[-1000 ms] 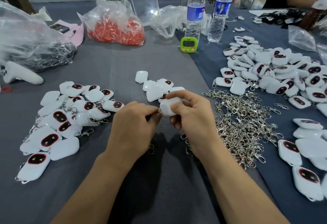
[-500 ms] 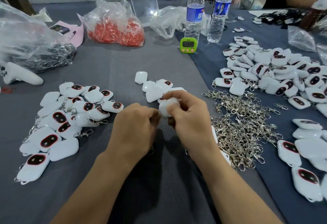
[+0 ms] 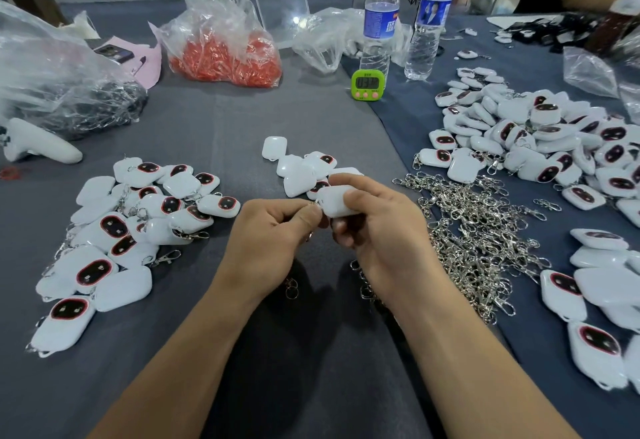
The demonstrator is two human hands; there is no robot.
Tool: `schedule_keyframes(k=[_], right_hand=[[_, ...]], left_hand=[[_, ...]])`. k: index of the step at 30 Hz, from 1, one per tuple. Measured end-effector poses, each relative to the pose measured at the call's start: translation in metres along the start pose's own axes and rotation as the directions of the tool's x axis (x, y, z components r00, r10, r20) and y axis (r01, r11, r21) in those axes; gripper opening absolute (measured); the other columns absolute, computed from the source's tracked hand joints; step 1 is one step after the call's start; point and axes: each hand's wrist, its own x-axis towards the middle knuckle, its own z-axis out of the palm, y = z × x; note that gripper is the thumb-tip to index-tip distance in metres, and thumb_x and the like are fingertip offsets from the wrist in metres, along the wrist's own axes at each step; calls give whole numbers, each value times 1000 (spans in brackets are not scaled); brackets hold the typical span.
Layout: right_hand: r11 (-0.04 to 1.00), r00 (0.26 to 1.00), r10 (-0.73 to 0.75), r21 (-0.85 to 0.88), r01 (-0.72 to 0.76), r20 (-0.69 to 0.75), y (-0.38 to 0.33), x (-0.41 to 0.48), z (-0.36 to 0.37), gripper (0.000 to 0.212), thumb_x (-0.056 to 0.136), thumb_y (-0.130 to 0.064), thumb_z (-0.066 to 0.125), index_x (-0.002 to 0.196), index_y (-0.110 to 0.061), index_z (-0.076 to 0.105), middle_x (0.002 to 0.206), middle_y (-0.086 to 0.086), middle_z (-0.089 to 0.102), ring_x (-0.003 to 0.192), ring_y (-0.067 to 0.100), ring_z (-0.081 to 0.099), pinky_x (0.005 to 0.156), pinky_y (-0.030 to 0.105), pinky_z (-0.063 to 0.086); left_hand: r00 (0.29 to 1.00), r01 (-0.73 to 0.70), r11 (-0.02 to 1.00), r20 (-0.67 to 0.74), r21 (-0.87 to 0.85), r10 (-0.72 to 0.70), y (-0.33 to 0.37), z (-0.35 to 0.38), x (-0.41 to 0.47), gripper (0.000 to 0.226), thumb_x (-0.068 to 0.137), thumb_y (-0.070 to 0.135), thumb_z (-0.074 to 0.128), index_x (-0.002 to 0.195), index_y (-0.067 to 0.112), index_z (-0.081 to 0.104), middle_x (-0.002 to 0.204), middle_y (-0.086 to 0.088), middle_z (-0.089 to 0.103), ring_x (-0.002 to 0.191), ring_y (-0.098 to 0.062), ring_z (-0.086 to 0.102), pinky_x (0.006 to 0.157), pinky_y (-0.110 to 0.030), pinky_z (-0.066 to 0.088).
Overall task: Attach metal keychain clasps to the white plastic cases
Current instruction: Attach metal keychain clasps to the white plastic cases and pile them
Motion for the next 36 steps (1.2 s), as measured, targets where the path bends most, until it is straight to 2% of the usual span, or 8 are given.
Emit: schedule_keyframes(k=[7, 12, 16, 19, 24, 29, 33, 36], right_hand=[[481, 838, -521, -756, 445, 162, 25, -12, 10, 21, 94, -18, 60, 104, -32, 74, 67, -24, 61, 66, -2, 57, 64, 8, 40], [969, 980, -155, -213, 126, -125, 5, 1, 4, 29, 95, 4, 49, 93, -14, 71, 67, 6, 66, 47, 17, 50, 43, 25, 38], [995, 997, 38, 91, -32, -61, 0, 0, 2, 24, 97, 6, 45, 95, -7, 64, 59, 5, 65, 39, 13, 46, 37, 19, 30], [983, 985, -144, -128, 131, -99, 2, -2, 2, 26, 96, 3, 49, 92, -15, 66, 64, 6, 64, 43, 15, 49, 39, 23, 36], [486, 828, -544, -753, 444, 137, 26, -14, 15, 11, 98, -21, 59, 99, -31, 62, 68, -11, 66, 64, 6, 61, 61, 14, 42], [808, 930, -367, -504, 304, -26, 14, 0, 3, 16, 92, -14, 58, 95, -26, 68, 61, -1, 65, 52, 17, 59, 58, 35, 46], [803, 941, -335, -536, 262, -42, 8, 3, -6, 16, 82, -26, 61, 93, -33, 70, 61, -1, 68, 54, 17, 59, 59, 39, 45], [685, 904, -425, -670, 285, -50, 6, 5, -11, 15, 86, -21, 64, 87, -34, 71, 66, -14, 69, 56, 7, 57, 59, 27, 46]], left_hand=[[925, -328, 464, 180, 823, 335, 5, 2, -8, 21, 56, 5, 81, 55, 16, 64, 47, -4, 52, 46, -29, 48, 50, -29, 25], [999, -47, 970, 23, 240, 43, -2, 4, -2, 21, 95, 32, 65, 79, 21, 74, 54, 11, 53, 52, -7, 45, 51, -24, 34], [992, 106, 981, 79, -162, -95, 6, 6, 1, 23, 87, 33, 63, 76, 19, 78, 49, 12, 43, 51, -10, 34, 52, -23, 32], [998, -62, 976, 2, 210, 63, 3, 4, -3, 27, 90, 28, 66, 70, 10, 72, 50, -3, 51, 50, -12, 43, 52, -34, 36], [917, -335, 546, 134, 768, 375, 2, 4, -6, 20, 68, 16, 57, 49, 19, 51, 46, -7, 53, 51, -24, 35, 61, -34, 28], [968, -120, 854, -132, 507, 214, -1, 1, -6, 21, 84, 33, 60, 78, 21, 76, 66, -1, 68, 66, -21, 58, 68, -36, 42], [960, 48, 997, -278, 54, -31, 5, -18, 4, 18, 77, 36, 70, 79, 53, 75, 70, 15, 73, 64, 1, 63, 63, -19, 51], [890, 164, 957, -454, 238, -39, -5, -53, 12, 16, 76, 37, 65, 84, 39, 79, 70, 17, 72, 74, -11, 69, 72, -28, 54]])
